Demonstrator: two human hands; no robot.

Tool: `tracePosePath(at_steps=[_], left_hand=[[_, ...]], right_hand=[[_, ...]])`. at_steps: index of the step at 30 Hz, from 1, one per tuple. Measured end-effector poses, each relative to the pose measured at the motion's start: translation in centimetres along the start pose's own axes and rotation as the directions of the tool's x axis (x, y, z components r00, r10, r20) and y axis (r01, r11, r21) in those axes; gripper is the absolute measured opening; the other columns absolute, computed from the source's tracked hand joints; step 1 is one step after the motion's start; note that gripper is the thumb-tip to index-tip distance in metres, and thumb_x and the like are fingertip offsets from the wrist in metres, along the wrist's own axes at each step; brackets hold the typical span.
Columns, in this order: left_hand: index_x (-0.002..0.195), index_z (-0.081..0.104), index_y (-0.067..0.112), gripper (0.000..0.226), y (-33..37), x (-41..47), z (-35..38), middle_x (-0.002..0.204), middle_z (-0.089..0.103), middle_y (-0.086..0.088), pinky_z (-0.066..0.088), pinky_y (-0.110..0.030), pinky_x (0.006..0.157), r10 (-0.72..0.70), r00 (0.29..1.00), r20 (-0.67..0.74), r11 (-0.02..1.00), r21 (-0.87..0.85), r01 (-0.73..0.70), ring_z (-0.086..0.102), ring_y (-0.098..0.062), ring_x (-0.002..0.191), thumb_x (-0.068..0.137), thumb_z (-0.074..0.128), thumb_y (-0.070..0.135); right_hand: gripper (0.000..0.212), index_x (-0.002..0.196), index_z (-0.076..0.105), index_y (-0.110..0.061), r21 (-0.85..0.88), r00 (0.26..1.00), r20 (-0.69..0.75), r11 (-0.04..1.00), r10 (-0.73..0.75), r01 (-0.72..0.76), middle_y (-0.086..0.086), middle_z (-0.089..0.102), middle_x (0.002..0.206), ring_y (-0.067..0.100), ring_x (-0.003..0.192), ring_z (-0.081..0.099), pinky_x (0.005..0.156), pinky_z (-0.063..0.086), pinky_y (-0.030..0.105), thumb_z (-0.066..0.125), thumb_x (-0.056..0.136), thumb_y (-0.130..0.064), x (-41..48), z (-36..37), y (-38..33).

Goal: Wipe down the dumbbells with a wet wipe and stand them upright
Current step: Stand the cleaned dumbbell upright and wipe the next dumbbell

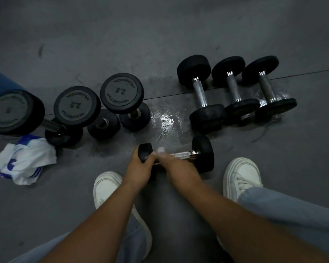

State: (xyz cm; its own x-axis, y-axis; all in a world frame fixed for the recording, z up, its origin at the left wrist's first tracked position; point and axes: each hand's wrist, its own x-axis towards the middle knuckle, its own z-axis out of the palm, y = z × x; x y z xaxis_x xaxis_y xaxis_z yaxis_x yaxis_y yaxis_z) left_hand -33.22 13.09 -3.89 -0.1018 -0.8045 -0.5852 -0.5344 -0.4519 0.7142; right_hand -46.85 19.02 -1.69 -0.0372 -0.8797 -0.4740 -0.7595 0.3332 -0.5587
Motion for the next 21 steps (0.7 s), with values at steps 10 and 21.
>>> tracePosePath(at_steps=[10,21], left_hand=[[0.128,0.052,0.028,0.045,0.3,1.3,-0.3,0.108,0.067,0.0,0.045,-0.027,0.085,0.005,1.0,0.001,0.994,0.112,-0.005,0.063,-0.02,0.102,0.092,0.056,0.054],[0.148,0.031,0.025,0.099,1.9,1.1,-0.8,0.136,0.057,-0.01,0.048,-0.045,0.101,-0.099,0.993,-0.059,0.976,0.191,0.108,0.056,-0.032,0.123,0.07,0.06,0.078]], right_hand=[[0.042,0.145,0.028,-0.046,0.001,0.981,-0.174,0.996,0.085,-0.086,-0.01,0.047,0.145,0.028,0.126,0.052,0.102,0.04,0.034,0.027,0.103,-0.04,-0.4,1.6,0.7],[0.057,0.148,0.019,-0.043,0.031,0.987,-0.065,0.989,0.148,-0.146,-0.019,0.018,0.158,0.033,0.118,0.056,0.096,0.044,0.039,0.032,0.098,-0.019,0.0,1.0,1.1]])
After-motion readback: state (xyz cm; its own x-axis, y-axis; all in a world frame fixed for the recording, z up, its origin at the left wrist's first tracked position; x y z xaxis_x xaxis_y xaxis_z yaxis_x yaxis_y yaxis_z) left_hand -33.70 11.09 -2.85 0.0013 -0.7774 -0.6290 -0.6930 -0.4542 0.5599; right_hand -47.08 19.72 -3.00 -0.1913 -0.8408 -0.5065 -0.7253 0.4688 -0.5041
